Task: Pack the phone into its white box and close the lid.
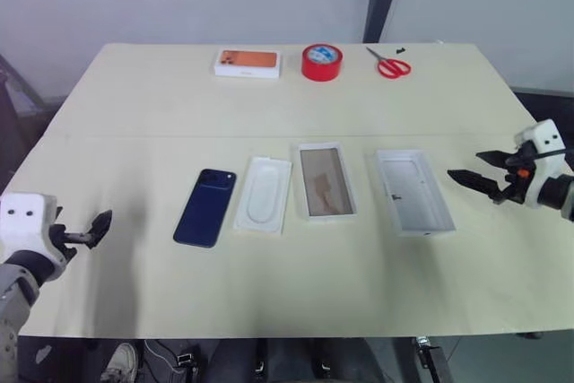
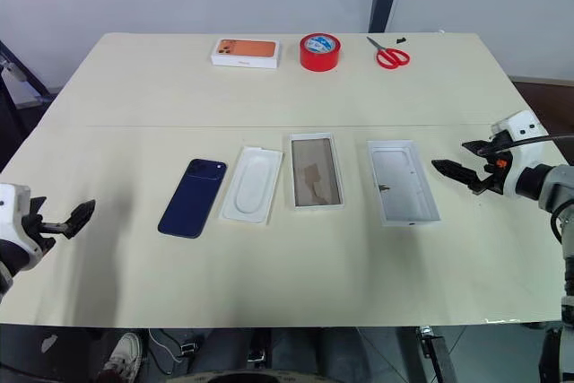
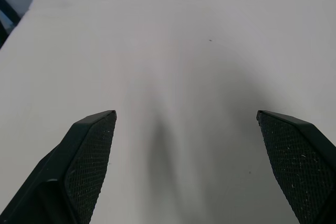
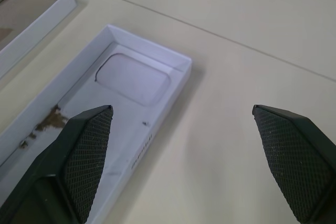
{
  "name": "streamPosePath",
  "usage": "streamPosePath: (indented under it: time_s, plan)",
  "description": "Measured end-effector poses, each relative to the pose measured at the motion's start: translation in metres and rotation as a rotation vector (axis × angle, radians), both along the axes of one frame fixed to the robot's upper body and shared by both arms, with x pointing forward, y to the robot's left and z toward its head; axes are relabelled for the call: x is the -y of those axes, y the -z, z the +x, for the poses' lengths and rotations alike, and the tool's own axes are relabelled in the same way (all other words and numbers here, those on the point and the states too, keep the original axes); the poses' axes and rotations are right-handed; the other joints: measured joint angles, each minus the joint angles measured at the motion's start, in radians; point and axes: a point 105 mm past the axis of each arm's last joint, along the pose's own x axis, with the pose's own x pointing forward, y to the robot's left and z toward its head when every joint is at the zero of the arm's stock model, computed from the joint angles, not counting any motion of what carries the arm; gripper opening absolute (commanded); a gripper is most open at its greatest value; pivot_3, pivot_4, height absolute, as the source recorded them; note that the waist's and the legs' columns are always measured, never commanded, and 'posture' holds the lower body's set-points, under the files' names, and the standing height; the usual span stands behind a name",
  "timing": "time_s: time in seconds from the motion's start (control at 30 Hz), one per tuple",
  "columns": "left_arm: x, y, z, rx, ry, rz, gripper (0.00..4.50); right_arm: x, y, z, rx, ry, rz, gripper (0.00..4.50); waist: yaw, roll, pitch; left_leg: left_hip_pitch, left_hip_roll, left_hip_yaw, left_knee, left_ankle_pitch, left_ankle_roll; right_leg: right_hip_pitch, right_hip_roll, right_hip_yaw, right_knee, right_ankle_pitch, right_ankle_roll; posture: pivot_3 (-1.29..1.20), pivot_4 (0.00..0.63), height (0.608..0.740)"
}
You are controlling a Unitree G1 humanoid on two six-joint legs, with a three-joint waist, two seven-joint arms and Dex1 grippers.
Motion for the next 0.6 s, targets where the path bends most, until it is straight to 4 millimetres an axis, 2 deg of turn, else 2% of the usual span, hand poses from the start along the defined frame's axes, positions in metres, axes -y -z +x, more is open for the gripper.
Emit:
streamPosePath:
  time_s: [0.17, 0.33, 0.43, 0.53, 0.6]
  plan:
    - [0.002, -0.002, -0.001, 0.022, -0.023, -0.011, 4.50, -0.005, 0.006, 0.005, -0.008, -0.015, 0.005, 4.46, -0.001, 0.000, 0.000, 0.000, 0.000, 0.000, 0.000, 0.000, 0.000, 0.000, 0.000, 0.000, 0.000, 0.000, 0.000, 0.00, 0.150, 0.719]
    - [0.010, -0.008, 0.000, 0.058, -0.014, -0.025, 4.50, -0.016, -0.002, 0.014, 0.016, -0.054, 0.007, 4.46, -0.002, 0.000, 0.000, 0.000, 0.000, 0.000, 0.000, 0.000, 0.000, 0.000, 0.000, 0.000, 0.000, 0.001, 0.001, 0.00, 0.150, 0.719]
    - [0.020, -0.008, 0.001, 0.067, 0.001, -0.054, 4.50, -0.030, -0.003, 0.016, 0.021, -0.101, 0.000, 4.46, -0.001, 0.000, 0.000, 0.000, 0.000, 0.000, 0.000, 0.000, 0.000, 0.000, 0.000, 0.000, 0.000, 0.001, 0.002, 0.00, 0.150, 0.719]
    - [0.044, -0.011, 0.012, 0.089, 0.065, -0.102, 4.50, -0.054, -0.004, 0.017, 0.034, -0.178, -0.001, 4.46, 0.002, 0.000, 0.000, 0.000, 0.000, 0.000, 0.001, 0.000, 0.000, 0.001, 0.000, 0.000, 0.000, 0.002, 0.003, 0.00, 0.150, 0.719]
    - [0.070, -0.014, 0.021, 0.093, 0.152, -0.136, 4.50, -0.072, -0.007, 0.017, 0.047, -0.230, -0.002, 4.46, 0.004, 0.000, 0.000, 0.000, 0.000, 0.000, 0.001, 0.000, 0.000, 0.001, 0.000, 0.000, 0.000, 0.002, 0.003, 0.00, 0.150, 0.719]
